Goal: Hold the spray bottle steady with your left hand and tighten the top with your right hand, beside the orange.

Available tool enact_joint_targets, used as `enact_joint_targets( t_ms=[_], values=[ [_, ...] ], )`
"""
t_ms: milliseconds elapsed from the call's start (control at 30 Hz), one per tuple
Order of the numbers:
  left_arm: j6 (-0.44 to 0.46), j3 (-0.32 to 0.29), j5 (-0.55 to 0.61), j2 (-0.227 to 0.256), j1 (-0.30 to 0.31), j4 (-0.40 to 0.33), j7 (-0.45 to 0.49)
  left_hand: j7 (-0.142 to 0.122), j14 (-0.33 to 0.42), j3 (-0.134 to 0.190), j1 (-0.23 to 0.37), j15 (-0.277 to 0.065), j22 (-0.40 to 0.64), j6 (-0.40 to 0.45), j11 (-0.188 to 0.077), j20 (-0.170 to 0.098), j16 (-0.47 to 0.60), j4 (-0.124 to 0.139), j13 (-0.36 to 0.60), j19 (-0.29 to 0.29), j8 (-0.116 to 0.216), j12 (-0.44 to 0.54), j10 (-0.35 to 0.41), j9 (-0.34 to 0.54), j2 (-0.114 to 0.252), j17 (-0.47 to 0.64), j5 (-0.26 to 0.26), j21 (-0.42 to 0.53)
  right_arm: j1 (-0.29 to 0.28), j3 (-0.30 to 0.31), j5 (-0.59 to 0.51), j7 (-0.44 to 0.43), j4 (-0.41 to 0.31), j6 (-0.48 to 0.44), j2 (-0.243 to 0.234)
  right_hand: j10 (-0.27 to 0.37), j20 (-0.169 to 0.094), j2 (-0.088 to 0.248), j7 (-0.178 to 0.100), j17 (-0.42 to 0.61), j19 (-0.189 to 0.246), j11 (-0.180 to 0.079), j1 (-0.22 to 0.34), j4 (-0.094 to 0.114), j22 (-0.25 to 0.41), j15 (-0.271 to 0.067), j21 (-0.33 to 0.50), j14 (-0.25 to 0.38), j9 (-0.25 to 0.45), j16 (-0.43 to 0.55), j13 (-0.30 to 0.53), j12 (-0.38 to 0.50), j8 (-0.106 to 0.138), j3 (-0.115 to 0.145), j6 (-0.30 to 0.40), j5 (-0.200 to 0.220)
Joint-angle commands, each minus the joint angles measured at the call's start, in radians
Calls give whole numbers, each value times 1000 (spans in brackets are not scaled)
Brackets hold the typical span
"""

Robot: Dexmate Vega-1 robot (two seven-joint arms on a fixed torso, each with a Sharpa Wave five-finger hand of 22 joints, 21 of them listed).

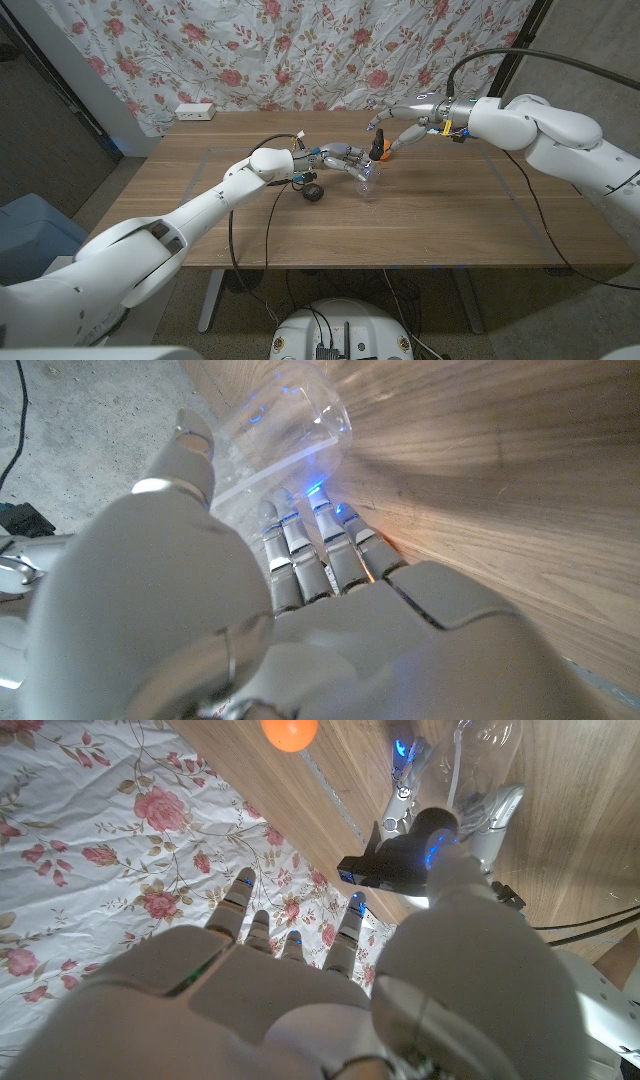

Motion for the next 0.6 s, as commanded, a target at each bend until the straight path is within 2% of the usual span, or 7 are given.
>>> enact_joint_targets(
  t_ms=[33, 400, 600],
  values=[
    [9, -2, 1, 13, 9, -27, 1, 0, 6, 16, -51, -107, 1, 66, -28, -43, -4, 16, 3, 2, 200, 7, 32, 3, 149, 4, 5, 1, 32, -16, -2, 64, 16, 27, 12, 1, -6, 0, 4, -1, 6, 1, -5, 7, 0, 1, 9, 2, 4, 4, 2, 6, 12, 1, 13, 11],
    [0, 3, 1, 6, -2, -12, -15, -2, 6, 16, -48, -107, 1, 64, -27, -43, -4, 14, 3, 3, 199, 7, 33, 3, 148, 4, 5, 1, 62, -23, 26, 115, 28, 31, 22, 7, -6, -2, 6, -1, 9, 5, -14, 13, 0, 1, 10, 1, 6, 5, 2, 9, 18, -3, 32, 17],
    [-2, 6, 4, 1, -6, -4, -17, -1, 7, 15, -47, -107, 1, 65, -27, -42, -2, 14, 3, 3, 200, 7, 34, 3, 148, 5, 5, 1, 67, -24, 31, 123, 31, 31, 22, 17, -6, -4, 7, 0, 18, 1, -35, 22, 0, -3, 12, 4, 10, 8, 2, 11, 36, -10, 76, 22]
  ],
)
